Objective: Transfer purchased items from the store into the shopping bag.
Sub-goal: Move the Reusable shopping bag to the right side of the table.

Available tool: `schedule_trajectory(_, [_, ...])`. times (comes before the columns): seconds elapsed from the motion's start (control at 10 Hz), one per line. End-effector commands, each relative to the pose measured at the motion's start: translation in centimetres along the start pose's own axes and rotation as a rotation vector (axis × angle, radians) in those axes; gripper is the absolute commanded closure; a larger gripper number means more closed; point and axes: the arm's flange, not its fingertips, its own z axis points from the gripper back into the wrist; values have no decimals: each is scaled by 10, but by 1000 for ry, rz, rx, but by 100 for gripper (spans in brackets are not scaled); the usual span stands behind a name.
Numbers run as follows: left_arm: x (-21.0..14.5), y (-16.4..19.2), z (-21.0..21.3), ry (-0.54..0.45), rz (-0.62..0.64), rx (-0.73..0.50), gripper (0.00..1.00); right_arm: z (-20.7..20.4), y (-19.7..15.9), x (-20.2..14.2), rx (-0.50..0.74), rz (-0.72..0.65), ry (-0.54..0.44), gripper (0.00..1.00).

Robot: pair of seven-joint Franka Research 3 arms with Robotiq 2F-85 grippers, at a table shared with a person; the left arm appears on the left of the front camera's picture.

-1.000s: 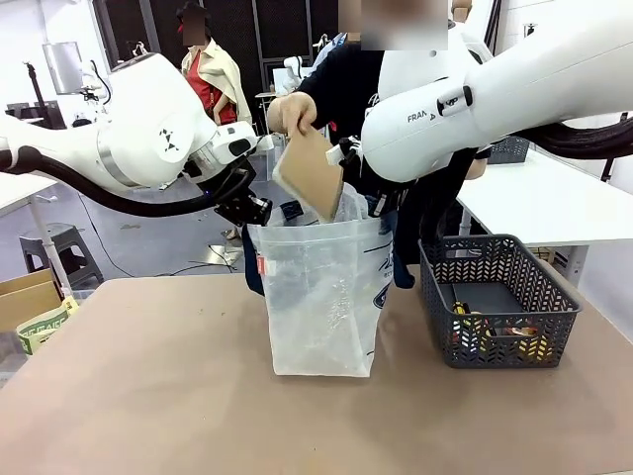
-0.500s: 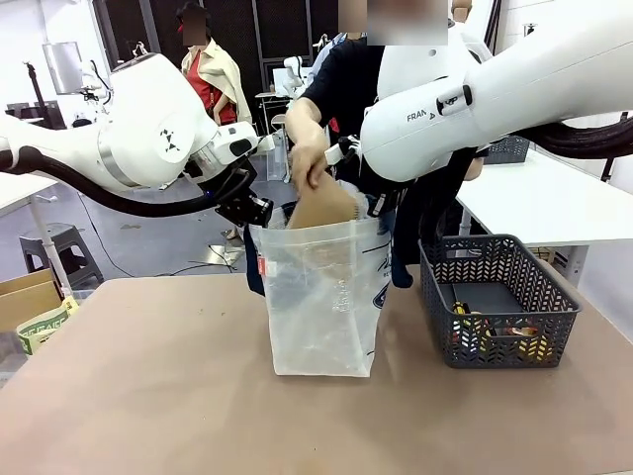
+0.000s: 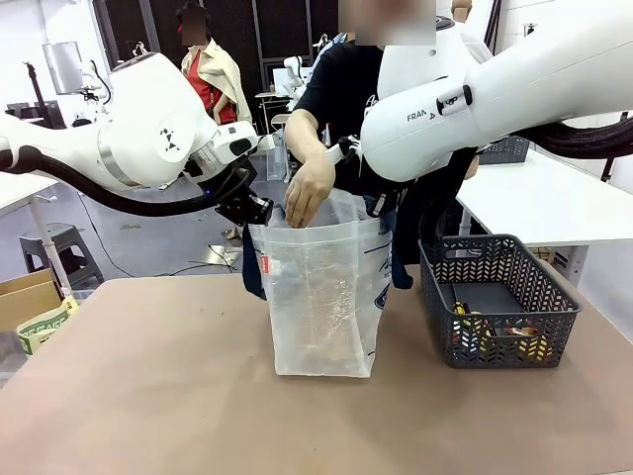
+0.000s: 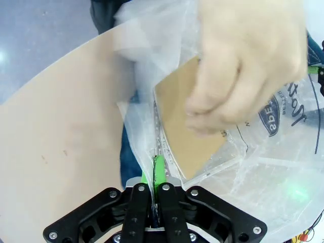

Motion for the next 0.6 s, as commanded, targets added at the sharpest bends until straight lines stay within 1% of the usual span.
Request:
schedule_trajectory(0.0, [-3, 2, -1, -24, 16, -12, 100, 0, -2, -4, 14, -16, -28, 100])
schedule_trajectory(0.3, [-6, 6, 0, -49, 29, -35, 100, -1, -3, -11, 24, -21, -56, 100])
schedule_trajectory(0.5, [-9, 10, -2, -49, 37, -39, 100, -1, -4, -18, 28, -35, -68, 100])
